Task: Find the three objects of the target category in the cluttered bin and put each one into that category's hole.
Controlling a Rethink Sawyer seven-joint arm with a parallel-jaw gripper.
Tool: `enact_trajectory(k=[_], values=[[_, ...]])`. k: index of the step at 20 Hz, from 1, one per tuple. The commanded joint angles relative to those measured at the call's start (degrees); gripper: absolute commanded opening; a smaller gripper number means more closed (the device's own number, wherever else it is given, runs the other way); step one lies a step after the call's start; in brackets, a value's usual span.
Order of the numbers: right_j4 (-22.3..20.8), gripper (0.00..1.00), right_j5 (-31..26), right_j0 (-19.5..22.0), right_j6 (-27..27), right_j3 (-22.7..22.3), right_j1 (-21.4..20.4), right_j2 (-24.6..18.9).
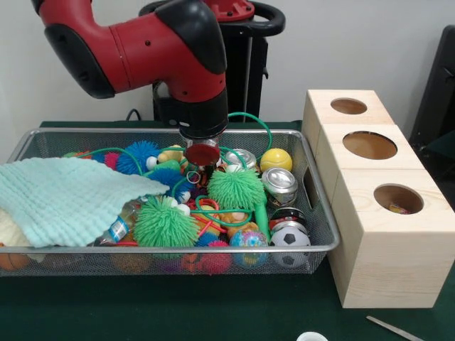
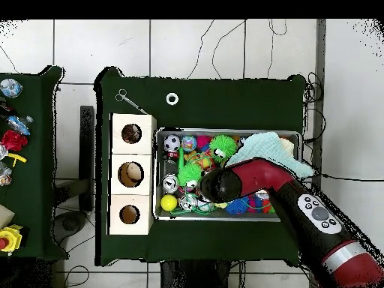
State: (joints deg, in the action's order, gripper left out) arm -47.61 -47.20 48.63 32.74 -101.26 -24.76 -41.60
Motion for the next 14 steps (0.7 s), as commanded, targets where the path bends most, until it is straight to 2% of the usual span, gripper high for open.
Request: enact_trajectory(k=[1,5,8,11,14], values=[[1.3,0.0,3.6,-0.1,6.3,-4.3,-2.4,1.9],[10.7,0.0,3.0,-0.5,13.2,-7.3,-12.5,-1.9],[18.6,0.0,-1.5,-1.1,13.2,-8.0,-20.5,-4.5],[26.0,0.0,-5.2,-1.5,13.0,-7.9,-25.5,-5.3],[29.9,0.0,-5.0,-2.2,12.1,-8.9,-28.4,-4.6]])
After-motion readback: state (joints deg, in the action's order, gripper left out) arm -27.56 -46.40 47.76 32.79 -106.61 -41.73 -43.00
